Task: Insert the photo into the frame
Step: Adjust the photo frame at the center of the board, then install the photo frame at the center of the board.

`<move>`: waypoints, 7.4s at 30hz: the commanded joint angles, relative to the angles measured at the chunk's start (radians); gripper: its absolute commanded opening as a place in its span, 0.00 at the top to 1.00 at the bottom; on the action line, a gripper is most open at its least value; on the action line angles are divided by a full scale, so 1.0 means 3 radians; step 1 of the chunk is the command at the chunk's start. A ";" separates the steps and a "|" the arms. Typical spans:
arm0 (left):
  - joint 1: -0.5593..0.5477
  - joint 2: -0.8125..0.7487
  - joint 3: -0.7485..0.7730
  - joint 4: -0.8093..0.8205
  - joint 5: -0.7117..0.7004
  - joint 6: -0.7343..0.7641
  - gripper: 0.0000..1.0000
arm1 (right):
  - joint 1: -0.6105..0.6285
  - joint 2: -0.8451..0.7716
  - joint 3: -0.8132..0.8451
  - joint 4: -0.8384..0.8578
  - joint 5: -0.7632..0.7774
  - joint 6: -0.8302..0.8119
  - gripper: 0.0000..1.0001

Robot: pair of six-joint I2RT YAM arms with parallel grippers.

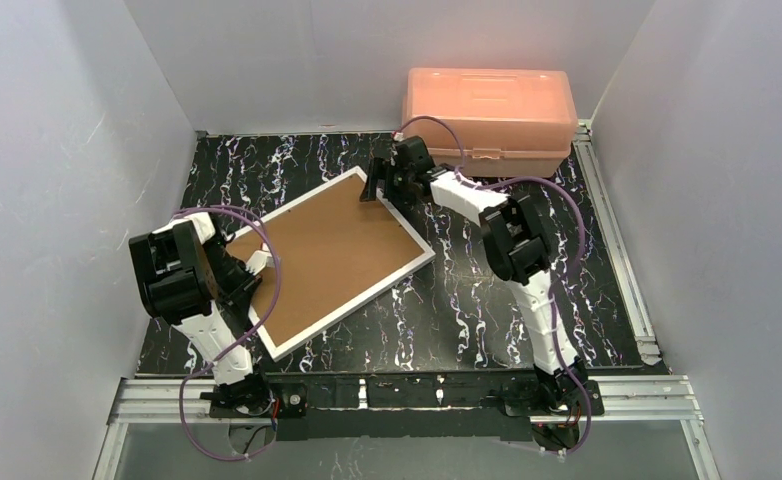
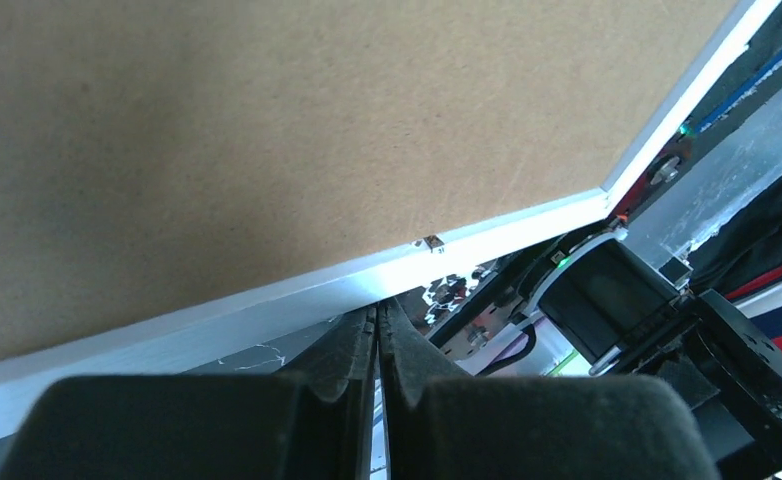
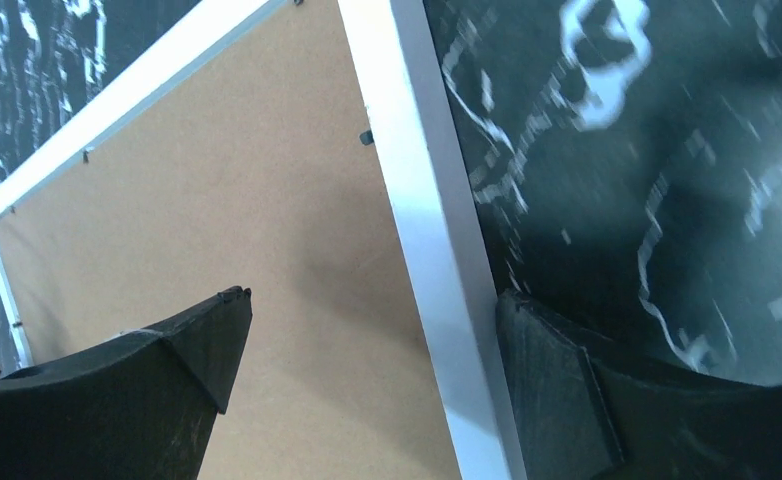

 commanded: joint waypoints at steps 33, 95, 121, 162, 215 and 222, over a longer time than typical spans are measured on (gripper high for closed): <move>0.0095 0.1167 0.2922 0.0789 0.0136 -0.1933 0.91 | 0.0223 -0.2387 -0.2490 0.0163 -0.0421 0.0144 0.01; -0.0106 0.1306 0.2178 0.0654 0.1456 -0.2509 0.85 | -0.0336 -0.1610 -0.2418 0.0335 -0.1276 0.0357 0.10; -0.0298 0.0395 0.1515 0.0342 0.1344 -0.2133 0.81 | -0.0645 -0.2319 -0.2470 -0.0073 -0.0914 0.0123 0.06; -0.0345 0.1244 0.1837 0.0643 0.1502 -0.2310 0.97 | -0.0731 -0.1227 -0.1862 0.0801 -0.0939 0.0489 0.27; -0.0442 0.1161 0.1752 0.0723 0.1425 -0.2307 1.00 | -0.0655 -0.1199 -0.1997 0.0477 -0.1007 0.0544 0.27; -0.0452 0.1166 0.1733 0.0735 0.1440 -0.2303 1.00 | -0.0649 -0.1172 -0.2045 0.0759 -0.0860 0.0595 0.27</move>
